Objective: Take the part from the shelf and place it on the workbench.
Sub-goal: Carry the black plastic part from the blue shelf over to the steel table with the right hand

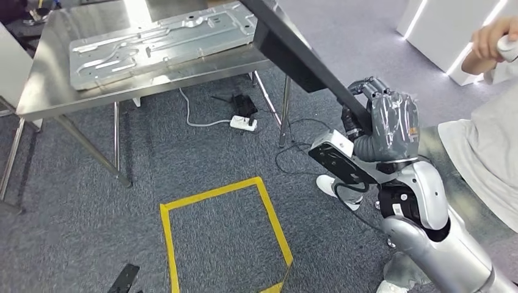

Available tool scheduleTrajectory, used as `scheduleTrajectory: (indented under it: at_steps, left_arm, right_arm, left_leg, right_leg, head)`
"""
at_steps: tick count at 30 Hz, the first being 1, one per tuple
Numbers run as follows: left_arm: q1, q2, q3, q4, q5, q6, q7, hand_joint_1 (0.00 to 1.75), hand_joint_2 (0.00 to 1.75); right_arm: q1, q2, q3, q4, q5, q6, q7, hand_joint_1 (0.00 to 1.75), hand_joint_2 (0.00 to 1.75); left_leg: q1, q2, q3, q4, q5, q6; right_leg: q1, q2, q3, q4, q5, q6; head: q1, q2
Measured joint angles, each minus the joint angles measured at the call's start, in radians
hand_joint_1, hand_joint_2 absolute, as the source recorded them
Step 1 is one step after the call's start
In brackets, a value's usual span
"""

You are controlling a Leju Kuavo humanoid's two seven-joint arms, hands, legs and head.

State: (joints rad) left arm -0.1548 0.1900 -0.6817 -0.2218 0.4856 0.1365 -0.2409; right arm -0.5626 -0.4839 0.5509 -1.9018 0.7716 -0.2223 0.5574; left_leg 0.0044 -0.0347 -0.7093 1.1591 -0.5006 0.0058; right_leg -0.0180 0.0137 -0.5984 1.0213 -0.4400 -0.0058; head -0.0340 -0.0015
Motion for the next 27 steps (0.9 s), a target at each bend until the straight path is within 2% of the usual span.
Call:
scheduleTrajectory:
  at_steps: [2,3,4,5,7,8,9,11,12,14,15,16,17,18,21,23,24,25,27]
  left_arm:
    - [-0.002,0.000,0.000,0.000,0.000,0.000,0.000,0.00,1.75]
    - [-0.001,0.000,0.000,0.000,0.000,0.000,0.001,0.00,1.75]
    - [0.000,-0.001,0.000,0.000,0.000,0.000,0.001,0.00,1.75]
    - [0.001,0.000,0.000,0.000,0.000,0.000,0.002,0.00,1.75]
    - [0.000,0.000,0.000,0.000,0.000,0.000,0.003,0.00,1.75]
    - [-0.001,0.000,0.000,0.000,0.000,0.000,0.003,0.00,1.75]
    - [-0.001,0.000,0.000,0.000,0.000,-0.001,0.004,0.00,1.75]
    - [0.001,0.000,0.000,0.000,0.000,-0.001,0.005,0.00,1.75]
    - [0.003,0.000,0.000,0.000,0.000,-0.001,0.005,0.00,1.75]
    - [0.004,0.000,0.000,0.000,0.001,-0.001,0.005,0.00,1.75]
    - [0.003,0.000,0.000,0.000,0.001,-0.001,0.005,0.00,1.75]
    - [0.002,0.000,0.000,0.000,0.001,-0.002,0.005,0.00,1.75]
    - [0.001,0.000,0.000,0.000,0.001,-0.002,0.005,0.00,1.75]
    - [0.002,0.000,0.000,0.000,0.002,-0.002,0.005,0.00,1.75]
    - [0.004,0.000,0.000,0.000,0.002,-0.002,0.004,0.00,1.75]
    - [0.004,0.000,0.000,0.000,0.002,-0.002,0.004,0.00,1.75]
    - [0.004,0.000,0.000,0.000,0.002,-0.002,0.004,0.00,1.75]
    - [0.004,-0.001,0.000,0.000,0.002,-0.002,0.004,0.00,1.75]
    - [0.007,0.000,0.000,0.000,0.002,-0.003,0.003,0.00,1.75]
  right_arm:
    - [0.000,0.000,0.000,0.000,0.000,0.002,0.000,1.75,1.75]
    - [0.002,0.000,0.000,0.000,0.000,0.003,0.001,1.75,1.75]
    - [0.003,0.000,0.000,0.000,0.000,0.003,0.000,1.75,1.75]
    - [0.003,0.000,0.000,0.000,0.001,0.003,0.000,1.75,1.75]
    - [0.002,0.000,0.000,0.000,0.002,0.002,0.000,1.75,1.75]
    - [0.002,0.000,0.000,0.000,0.003,0.001,0.000,1.75,1.75]
    - [0.001,0.000,0.000,0.000,0.003,0.001,0.000,1.75,1.75]
    - [0.000,0.000,0.000,0.000,0.004,0.001,0.000,1.75,1.75]
    - [0.000,0.000,0.000,0.000,0.004,0.001,0.000,1.75,1.75]
    - [0.000,0.000,0.000,0.000,0.004,0.000,0.000,1.75,1.75]
    - [0.002,0.000,0.000,0.000,0.003,0.000,0.000,1.75,1.75]
    - [0.004,-0.001,0.000,0.000,0.003,0.000,0.001,1.75,1.75]
    - [0.007,-0.001,0.000,0.000,0.002,-0.001,0.003,1.75,1.75]
    - [0.011,-0.001,0.000,0.000,0.001,-0.001,0.005,1.75,1.75]
    - [0.018,-0.002,0.000,0.000,-0.001,-0.001,0.010,1.75,1.75]
    - [0.018,-0.002,0.000,0.000,-0.001,-0.001,0.010,1.75,1.75]
    - [0.017,-0.002,-0.001,0.000,-0.001,-0.001,0.010,1.75,1.75]
    - [0.017,-0.002,-0.001,0.000,-0.001,-0.002,0.010,1.75,1.75]
    - [0.018,-0.004,-0.002,0.000,-0.002,-0.004,0.011,1.75,1.75]
  left_leg:
    - [0.004,0.020,-0.061,0.115,-0.039,-0.007]
    - [0.006,0.023,-0.074,0.135,-0.036,-0.009]
    - [0.007,0.026,-0.066,0.117,-0.017,-0.011]
    - [0.008,0.034,-0.039,0.064,0.015,-0.011]
    - [0.004,0.069,0.029,-0.068,0.060,-0.007]
    - [0.001,0.080,0.050,-0.108,0.068,-0.001]
    - [-0.003,0.084,0.059,-0.126,0.067,0.005]
    - [-0.004,0.063,0.061,-0.128,0.068,0.018]
    - [-0.002,0.053,0.064,-0.131,0.069,0.023]
    - [0.001,0.036,0.071,-0.136,0.072,0.035]
    - [0.002,0.027,0.072,-0.137,0.073,0.040]
    - [0.001,0.017,0.071,-0.137,0.072,0.043]
    - [0.000,0.006,0.071,-0.136,0.072,0.045]
    - [-0.001,-0.006,0.072,-0.135,0.072,0.045]
    - [-0.002,-0.031,0.072,-0.133,0.071,0.045]
    - [-0.002,-0.033,0.073,-0.133,0.071,0.045]
    - [-0.002,-0.038,0.073,-0.133,0.071,0.045]
    - [-0.002,-0.046,0.073,-0.132,0.071,0.044]
    - [0.001,-0.081,0.067,-0.133,0.075,0.029]
  right_leg:
    - [0.003,-0.027,0.001,0.000,-0.002,-0.003]
    - [0.003,-0.039,0.001,0.000,-0.003,-0.003]
    - [0.003,-0.051,0.001,0.001,-0.005,-0.003]
    - [0.002,-0.063,0.002,0.002,-0.007,-0.001]
    - [0.005,-0.083,0.005,0.006,-0.013,0.008]
    - [0.008,-0.092,0.007,0.006,-0.017,0.013]
    - [0.011,-0.100,0.009,0.006,-0.020,0.018]
    - [0.012,-0.115,0.015,0.004,-0.024,0.029]
    - [0.011,-0.109,0.016,0.010,-0.031,0.035]
    - [0.007,-0.072,-0.006,0.069,-0.069,0.043]
    - [0.006,-0.048,-0.034,0.129,-0.100,0.044]
    - [0.007,-0.033,-0.068,0.197,-0.130,0.044]
    - [0.008,-0.026,-0.099,0.255,-0.149,0.043]
    - [0.008,-0.022,-0.118,0.285,-0.151,0.041]
    - [0.009,-0.018,-0.111,0.254,-0.108,0.035]
    - [0.009,-0.017,-0.106,0.240,-0.099,0.034]
    - [0.009,-0.014,-0.093,0.212,-0.084,0.032]
    - [0.009,0.007,-0.069,0.157,-0.062,0.028]
    - [0.009,0.030,-0.015,0.040,-0.020,0.017]
  head:
    - [-0.001,0.000]
    - [-0.001,0.000]
    - [-0.001,0.000]
    - [-0.001,0.000]
    - [-0.001,0.000]
    - [0.001,0.000]
    - [0.002,0.000]
    - [0.005,0.000]
    - [0.006,0.000]
    - [0.009,0.000]
    - [0.011,0.000]
    - [0.012,0.000]
    - [0.013,0.000]
    - [0.013,0.000]
    - [0.014,0.000]
    - [0.014,0.000]
    - [0.014,0.000]
    - [0.014,0.000]
    - [0.013,0.000]
